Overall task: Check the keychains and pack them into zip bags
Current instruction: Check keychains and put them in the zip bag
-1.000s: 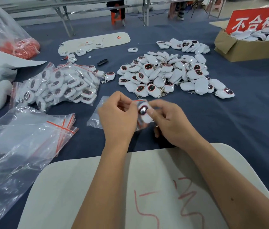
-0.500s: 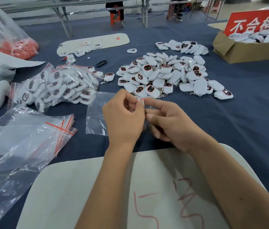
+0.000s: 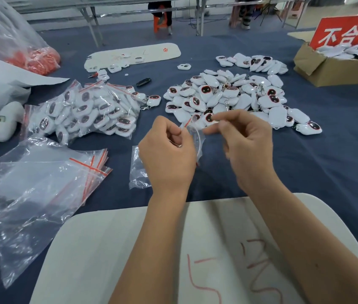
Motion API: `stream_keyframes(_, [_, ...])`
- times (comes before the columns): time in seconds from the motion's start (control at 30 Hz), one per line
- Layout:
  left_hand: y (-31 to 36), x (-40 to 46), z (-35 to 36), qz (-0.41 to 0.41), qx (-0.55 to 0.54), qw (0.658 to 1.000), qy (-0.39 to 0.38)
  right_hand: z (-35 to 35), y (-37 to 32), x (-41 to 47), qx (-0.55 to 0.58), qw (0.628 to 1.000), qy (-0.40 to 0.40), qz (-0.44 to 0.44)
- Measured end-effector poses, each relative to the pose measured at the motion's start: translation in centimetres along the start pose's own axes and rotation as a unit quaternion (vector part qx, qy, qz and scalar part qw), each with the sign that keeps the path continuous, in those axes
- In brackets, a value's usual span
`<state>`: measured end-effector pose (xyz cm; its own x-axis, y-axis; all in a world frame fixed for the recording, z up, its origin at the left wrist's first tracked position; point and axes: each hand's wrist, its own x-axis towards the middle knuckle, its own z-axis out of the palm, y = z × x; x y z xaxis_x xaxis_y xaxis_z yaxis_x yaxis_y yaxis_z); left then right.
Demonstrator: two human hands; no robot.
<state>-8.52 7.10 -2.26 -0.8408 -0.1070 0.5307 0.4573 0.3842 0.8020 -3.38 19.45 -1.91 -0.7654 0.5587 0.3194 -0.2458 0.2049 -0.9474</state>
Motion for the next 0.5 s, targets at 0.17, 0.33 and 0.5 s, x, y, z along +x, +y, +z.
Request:
stream_keyframes(0.17, [-0.2,-1.0,1.1,-0.002,-0.042,0.977,-0.209,-0.3,2.9,3.6,-0.444,0.891,-0.067,-0.062])
stream_keyframes(0.33, [-1.1,-1.2,1.8,0.028,0.118,0.953,-0.277,0.2,3.1,5.2,-0.522,0.831,-0.175,-0.086])
stream_keyframes(0.5, [-2.2,-0.3,0.9,-0.049,0.094,0.971,-0.213,0.1,2.3,4.6,-0.468,0.860,-0.198,-0.049])
